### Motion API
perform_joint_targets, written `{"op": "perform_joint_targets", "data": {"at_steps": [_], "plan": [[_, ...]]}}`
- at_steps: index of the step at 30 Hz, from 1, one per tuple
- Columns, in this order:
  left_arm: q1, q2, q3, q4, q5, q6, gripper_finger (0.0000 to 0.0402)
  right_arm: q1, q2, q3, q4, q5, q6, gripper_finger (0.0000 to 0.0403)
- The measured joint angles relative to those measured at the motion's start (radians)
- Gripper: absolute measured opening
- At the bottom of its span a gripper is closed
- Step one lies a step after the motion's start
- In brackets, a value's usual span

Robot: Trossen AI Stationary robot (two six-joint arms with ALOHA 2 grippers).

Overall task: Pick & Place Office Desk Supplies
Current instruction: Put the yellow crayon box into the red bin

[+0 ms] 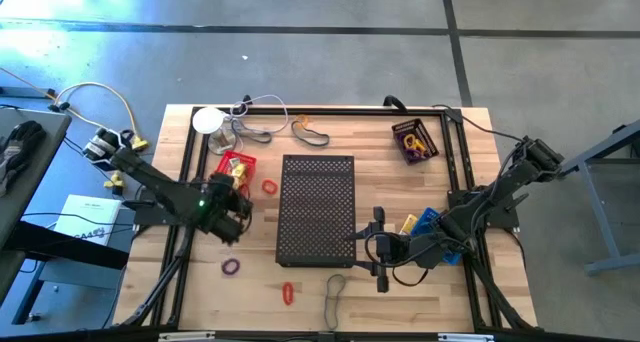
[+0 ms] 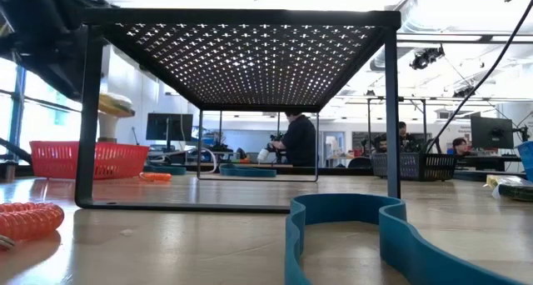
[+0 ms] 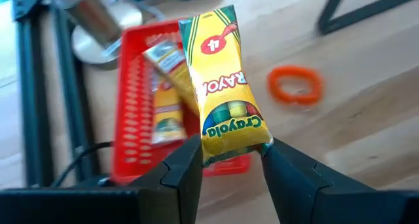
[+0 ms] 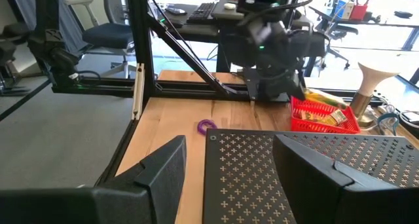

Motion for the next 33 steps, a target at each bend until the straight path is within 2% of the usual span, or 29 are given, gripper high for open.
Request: {"op": "perform_joint_targets", "data": {"at_steps": [7, 12, 24, 29, 33], "plan": [[0.118, 0.004, 0.000, -0.019, 0.066, 0.175, 0.0140, 0.000, 0.000, 0.000, 0.000, 0.000, 0.000, 0.0217], [0.178, 0.004, 0.000, -0.025, 0.067, 0.212, 0.0140, -0.003, 0.000, 0.000, -0.006, 0.000, 0.000, 0.0217], [0.264, 0.004, 0.000, -0.028, 0.075, 0.258, 0.0140, -0.003, 0.000, 0.000, -0.008, 0.000, -0.034, 0.0217], [0.269, 0.004, 0.000, -0.031, 0.081, 0.365, 0.0140, -0.003, 0.000, 0.000, -0.008, 0.000, -0.080, 0.0217], [0.281, 0.004, 0.000, -0.031, 0.082, 0.366, 0.0141, -0.003, 0.000, 0.000, -0.008, 0.000, -0.109, 0.0217]]}}
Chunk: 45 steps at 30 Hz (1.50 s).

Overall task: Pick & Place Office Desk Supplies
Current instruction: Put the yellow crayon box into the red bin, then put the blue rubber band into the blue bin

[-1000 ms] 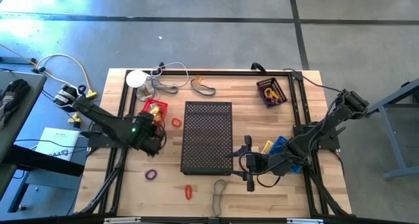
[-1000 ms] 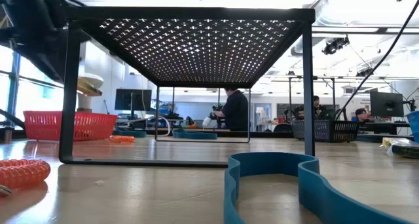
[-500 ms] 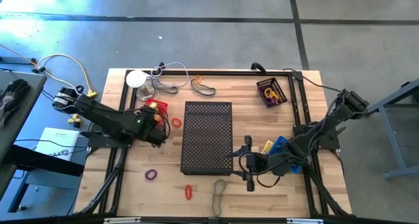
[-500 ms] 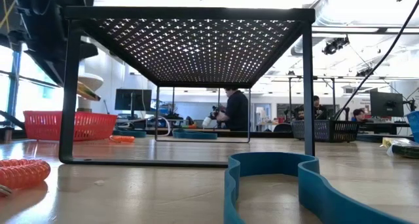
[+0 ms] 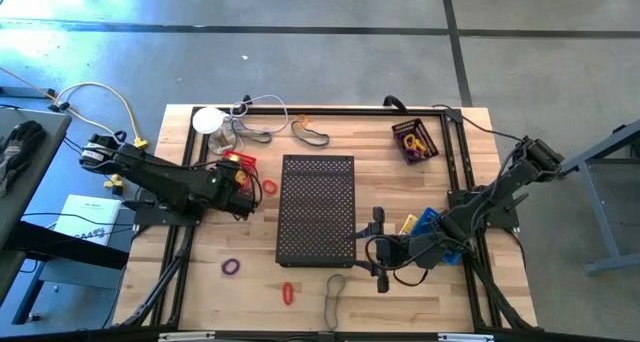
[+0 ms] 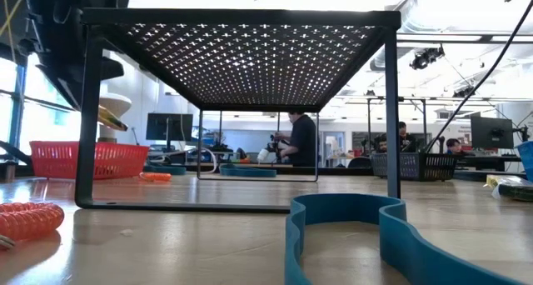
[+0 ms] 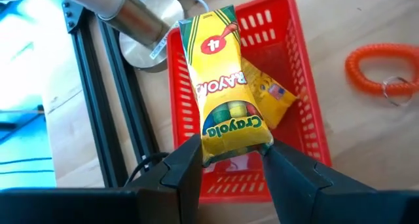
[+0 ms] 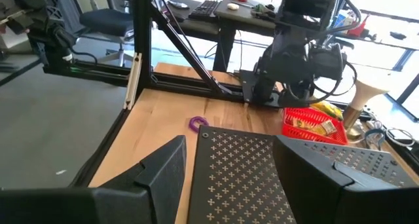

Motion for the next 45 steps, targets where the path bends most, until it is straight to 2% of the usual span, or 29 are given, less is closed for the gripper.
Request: {"op": "perform_joint_targets", "data": {"at_steps": [7, 11, 16, 19, 25, 27, 30, 33, 39, 42, 45], "plan": [[0.046, 0.000, 0.000, 0.000, 0.064, 0.029, 0.0190, 0.000, 0.000, 0.000, 0.000, 0.000, -0.023, 0.0217], [0.073, 0.000, 0.000, 0.001, 0.034, 0.068, 0.0217, 0.000, 0.000, 0.000, 0.000, 0.000, -0.023, 0.0217], [0.115, 0.000, 0.040, -0.001, 0.017, 0.209, 0.0223, 0.000, 0.000, 0.000, 0.000, 0.000, -0.023, 0.0217], [0.142, 0.000, 0.106, 0.019, -0.010, 0.359, 0.0223, 0.000, 0.000, 0.000, 0.000, 0.000, -0.023, 0.0217], [0.237, 0.000, 0.207, 0.175, 0.006, 0.823, 0.0223, -0.011, 0.000, 0.000, 0.000, -0.002, -0.023, 0.0217], [0.315, 0.000, 0.219, 0.257, 0.077, 0.972, 0.0223, -0.019, 0.000, 0.000, 0.000, -0.002, -0.023, 0.0217], [0.466, 0.000, 0.222, 0.360, 0.261, 1.158, 0.0223, -0.034, 0.000, 0.000, 0.000, -0.007, -0.023, 0.0217], [0.631, 0.018, 0.222, 0.444, 0.409, 1.255, 0.0223, -0.053, 0.000, 0.000, 0.000, -0.043, -0.023, 0.0217], [0.894, 0.104, 0.223, 0.525, 0.592, 1.264, 0.0223, -0.093, 0.000, 0.000, -0.015, -0.109, -0.023, 0.0217], [0.966, 0.160, 0.223, 0.536, 0.672, 1.258, 0.0223, -0.114, 0.000, 0.000, -0.044, -0.112, -0.023, 0.0217], [0.995, 0.213, 0.222, 0.542, 0.696, 1.256, 0.0223, -0.133, 0.000, 0.000, -0.066, -0.112, -0.023, 0.0217]]}}
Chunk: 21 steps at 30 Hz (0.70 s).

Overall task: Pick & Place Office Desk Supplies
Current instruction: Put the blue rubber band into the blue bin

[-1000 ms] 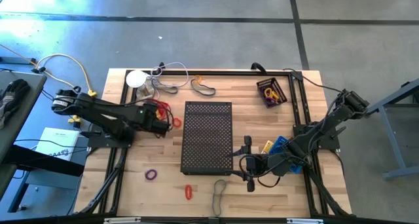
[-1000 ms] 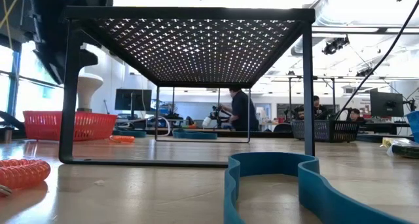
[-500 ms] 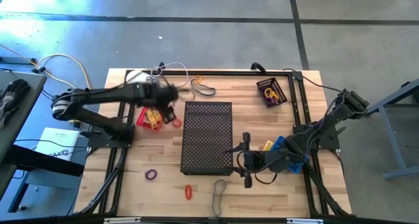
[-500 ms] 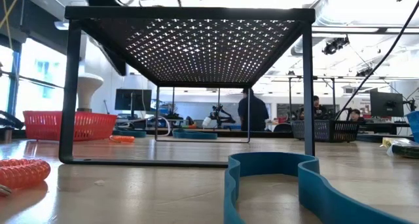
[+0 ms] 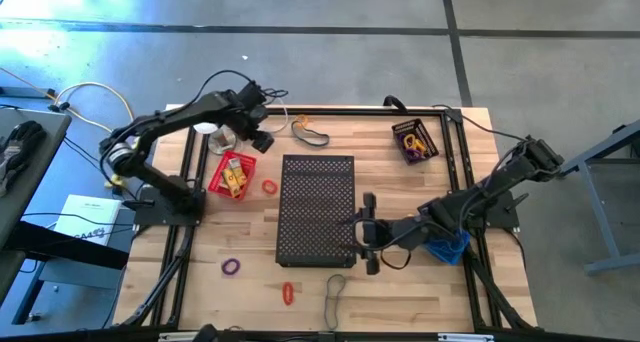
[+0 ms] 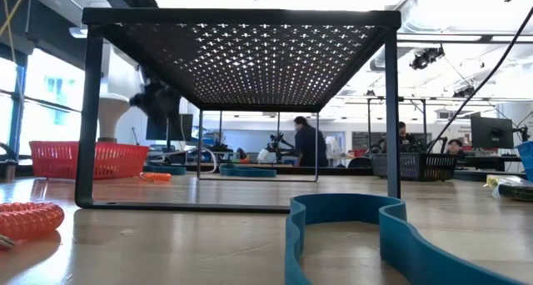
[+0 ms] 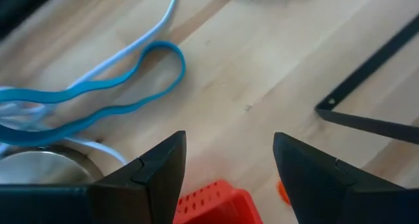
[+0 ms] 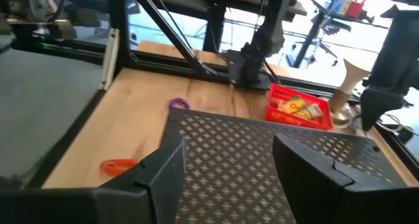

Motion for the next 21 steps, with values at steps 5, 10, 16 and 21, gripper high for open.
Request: {"op": "perform_joint_targets", "data": {"at_steps": [5, 10, 16, 21], "plan": [[-0.006, 0.075, 0.000, 0.030, -0.002, -0.022, 0.0223, -0.027, 0.000, 0.000, -0.016, 0.000, 0.000, 0.0217], [-0.022, 0.128, 0.000, 0.095, -0.001, -0.022, 0.0223, -0.043, 0.000, 0.000, -0.039, 0.000, 0.000, 0.0217], [-0.030, 0.174, 0.000, 0.138, -0.013, -0.056, 0.0223, -0.042, 0.000, 0.000, -0.041, -0.049, 0.000, 0.0217], [-0.030, 0.208, 0.000, 0.151, -0.032, -0.059, 0.0223, -0.042, 0.000, 0.000, -0.040, -0.105, 0.000, 0.0217]]}}
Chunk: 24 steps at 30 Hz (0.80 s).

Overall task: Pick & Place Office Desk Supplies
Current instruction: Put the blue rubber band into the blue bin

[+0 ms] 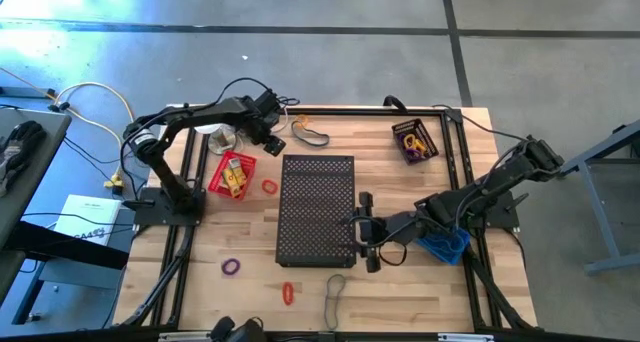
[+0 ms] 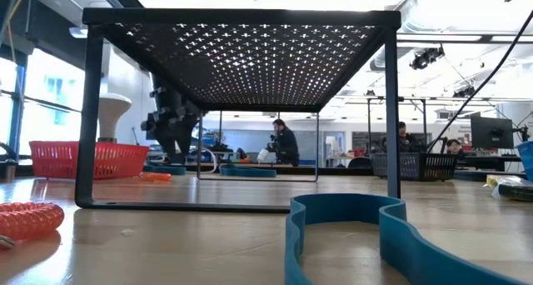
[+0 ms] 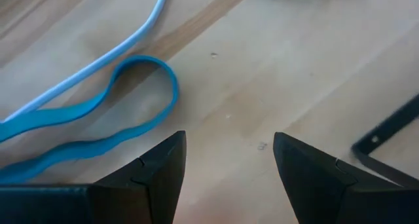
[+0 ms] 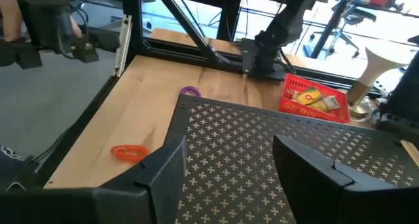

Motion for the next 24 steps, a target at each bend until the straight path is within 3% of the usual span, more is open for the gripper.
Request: {"op": "perform_joint_targets", "data": {"at_steps": [24], "plan": [[-0.008, 0.065, 0.000, 0.077, -0.077, 0.042, 0.0222, 0.000, 0.000, 0.000, 0.002, -0.015, -0.002, 0.0217]]}}
